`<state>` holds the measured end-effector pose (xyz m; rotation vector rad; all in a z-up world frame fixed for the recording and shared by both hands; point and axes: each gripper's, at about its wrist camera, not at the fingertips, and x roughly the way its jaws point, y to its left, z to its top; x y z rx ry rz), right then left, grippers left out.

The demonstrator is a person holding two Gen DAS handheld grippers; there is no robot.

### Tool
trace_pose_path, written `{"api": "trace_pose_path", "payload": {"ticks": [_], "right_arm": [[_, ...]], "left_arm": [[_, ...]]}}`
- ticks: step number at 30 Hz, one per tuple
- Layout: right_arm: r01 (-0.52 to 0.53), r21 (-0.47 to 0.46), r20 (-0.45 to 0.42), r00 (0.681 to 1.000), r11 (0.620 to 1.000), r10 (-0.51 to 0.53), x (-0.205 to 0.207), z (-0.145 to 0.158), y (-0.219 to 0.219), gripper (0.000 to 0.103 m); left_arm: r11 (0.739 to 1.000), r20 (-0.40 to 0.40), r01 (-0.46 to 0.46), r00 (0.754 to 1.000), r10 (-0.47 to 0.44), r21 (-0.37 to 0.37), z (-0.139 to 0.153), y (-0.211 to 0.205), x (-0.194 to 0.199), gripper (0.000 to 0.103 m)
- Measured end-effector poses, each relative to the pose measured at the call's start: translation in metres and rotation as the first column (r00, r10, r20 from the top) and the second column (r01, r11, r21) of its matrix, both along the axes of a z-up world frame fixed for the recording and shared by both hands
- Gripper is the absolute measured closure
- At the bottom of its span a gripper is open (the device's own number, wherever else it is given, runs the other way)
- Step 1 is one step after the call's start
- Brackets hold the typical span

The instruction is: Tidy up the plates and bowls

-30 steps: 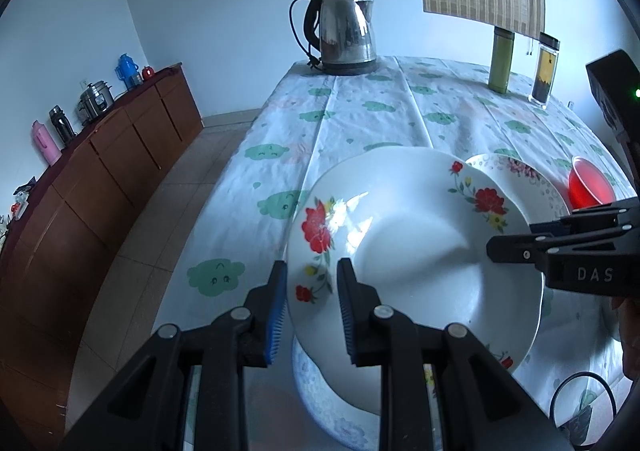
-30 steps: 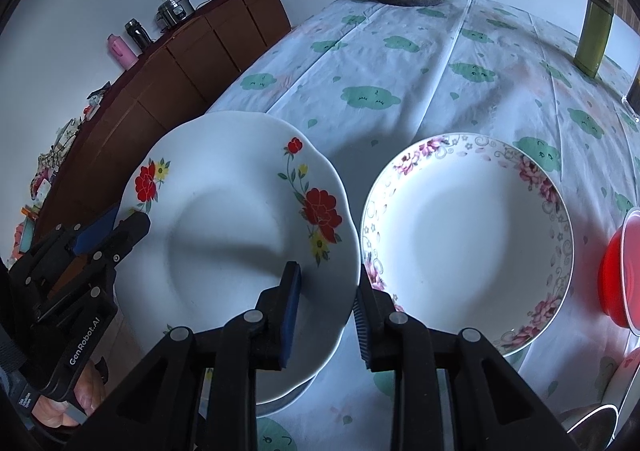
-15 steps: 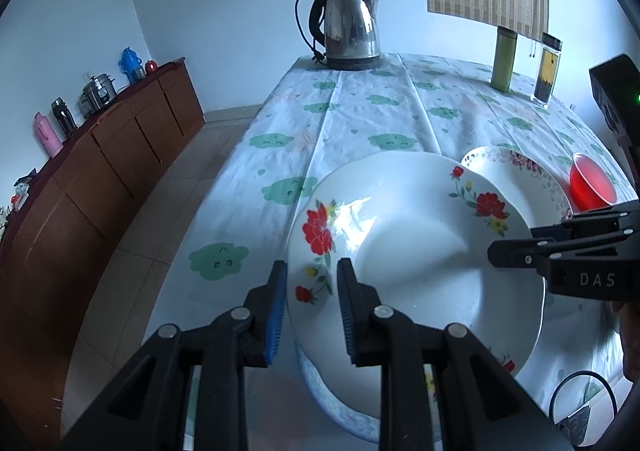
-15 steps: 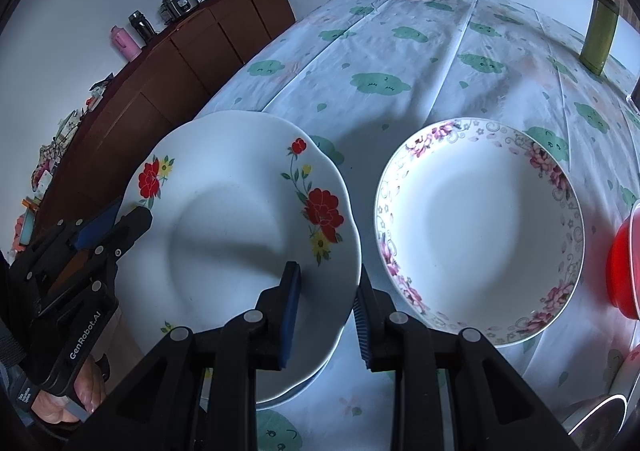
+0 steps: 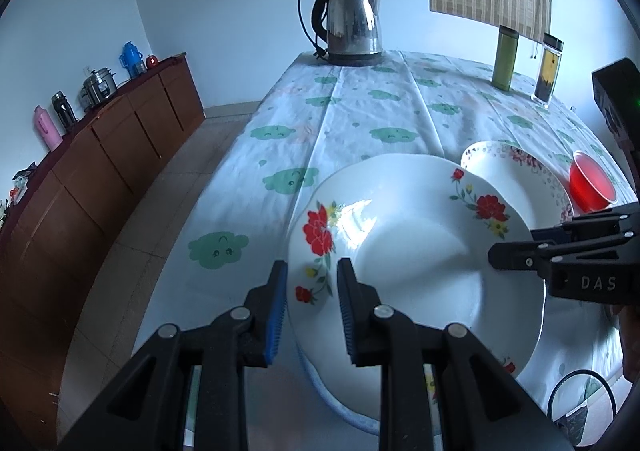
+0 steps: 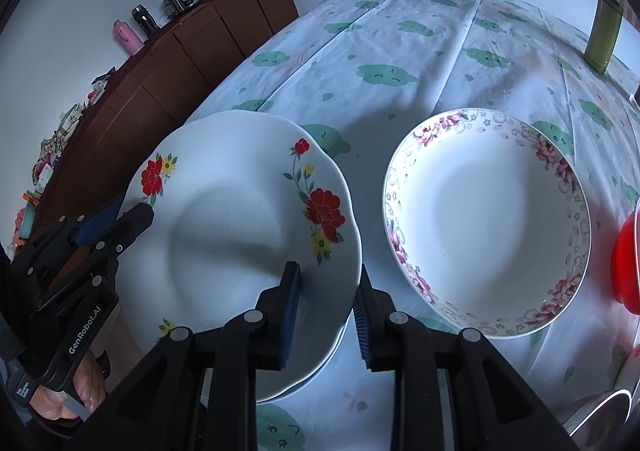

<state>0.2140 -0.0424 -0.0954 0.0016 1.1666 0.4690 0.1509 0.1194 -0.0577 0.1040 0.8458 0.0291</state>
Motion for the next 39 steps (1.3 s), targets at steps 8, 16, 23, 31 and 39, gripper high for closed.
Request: {"api": "trace_pose_path", "payload": {"ticks": [8,16,23,31,39], "right_arm": [[-0.007,-0.009,-0.003,1.000,1.000,0.007,-0.003,-0.003,0.002,0.075],[-0.016,-0.013,-0.003,1.000,1.000,0.016,-0.004,-0.006,0.005,0.075],[-0.023,-0.023,0.000,1.000,0.999,0.023,-0.006,-0.007,0.006,0.075],[-0.037,-0.042,0.007,0.999,0.998,0.037,-0.009,-0.006,0.007,0.075],[-0.056,-0.093,0.028,0.998,0.994,0.059,-0.013,-0.005,0.012,0.075]], "left_arm": [[1.000,-0.009,-0.007,1.000,0.007,-0.010,-0.008,0.001,-0.005,0.080],[1.000,-0.016,-0.013,1.000,0.012,-0.018,-0.011,0.005,-0.004,0.080],[1.000,-0.018,-0.010,1.000,0.010,-0.029,-0.011,0.006,-0.005,0.080],[0.999,-0.026,-0.012,1.000,0.011,-0.048,-0.015,0.006,-0.009,0.081],[0.998,-0.050,-0.015,0.999,0.011,-0.068,-0.027,0.009,-0.011,0.081]]}}
